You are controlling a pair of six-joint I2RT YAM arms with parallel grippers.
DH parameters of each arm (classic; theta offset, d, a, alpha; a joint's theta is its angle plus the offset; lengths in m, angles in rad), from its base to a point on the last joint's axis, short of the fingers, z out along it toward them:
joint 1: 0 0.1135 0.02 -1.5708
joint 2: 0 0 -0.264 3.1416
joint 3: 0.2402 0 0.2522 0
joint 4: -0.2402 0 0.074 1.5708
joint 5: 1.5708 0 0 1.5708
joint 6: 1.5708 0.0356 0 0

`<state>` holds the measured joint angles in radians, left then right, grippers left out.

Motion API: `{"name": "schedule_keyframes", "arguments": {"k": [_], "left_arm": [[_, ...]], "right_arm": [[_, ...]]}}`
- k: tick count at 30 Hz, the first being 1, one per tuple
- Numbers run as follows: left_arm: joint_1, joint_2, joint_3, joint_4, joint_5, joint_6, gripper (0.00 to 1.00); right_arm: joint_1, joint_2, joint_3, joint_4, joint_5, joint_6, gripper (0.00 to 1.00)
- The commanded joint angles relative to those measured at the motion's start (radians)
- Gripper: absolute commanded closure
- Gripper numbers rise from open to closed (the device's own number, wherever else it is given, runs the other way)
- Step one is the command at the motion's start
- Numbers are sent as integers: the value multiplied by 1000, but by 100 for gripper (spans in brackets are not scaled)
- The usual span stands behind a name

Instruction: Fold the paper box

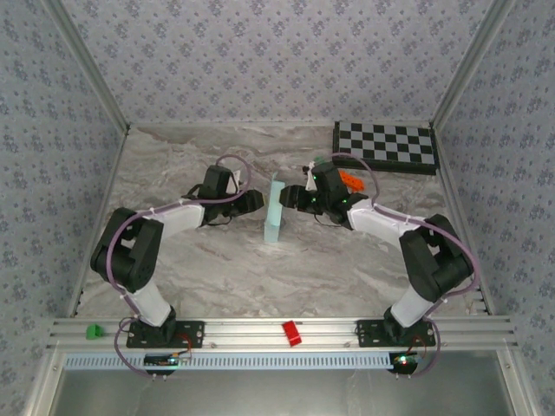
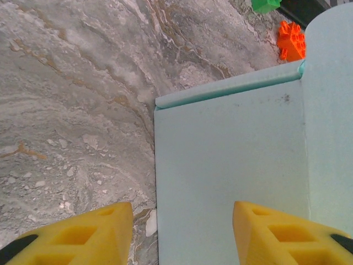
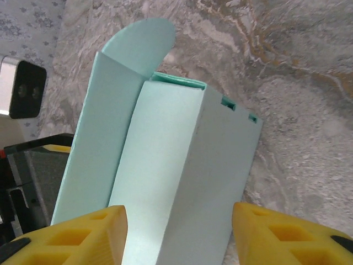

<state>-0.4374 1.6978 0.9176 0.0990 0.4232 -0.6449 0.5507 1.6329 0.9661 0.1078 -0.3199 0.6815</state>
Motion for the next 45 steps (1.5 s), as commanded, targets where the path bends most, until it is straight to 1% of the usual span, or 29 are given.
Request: {"name": "schedule_keyframes", "arguments": {"k": [1,8,14,24,33,37,40,45], "left_arm": [[4,17,32,-30,32,14,50],[3,26,36,-35,40,16,50],[3,31,36,-36,47,19,50],[4,30,34,-38,52,17,50],[3,20,30,-38,48,15,50],[3,12,30,-48,45,17,50],[2,0,33,-61,25,22,50],[4,-33,46,-101,-11,42,50]], "right_arm": [[5,31,-8,69,-67,39,45],[6,81,-6,124,-104,68,44],[10,107,-5,101,-91,68,45],[35,122,2,-77,74,59,51],[74,137,58,-246,232,50,57],[77,112,55,-211,221,50,57],[78,87,64,-175,183,49,57],[79,61,113,-168,152,43,56]]}}
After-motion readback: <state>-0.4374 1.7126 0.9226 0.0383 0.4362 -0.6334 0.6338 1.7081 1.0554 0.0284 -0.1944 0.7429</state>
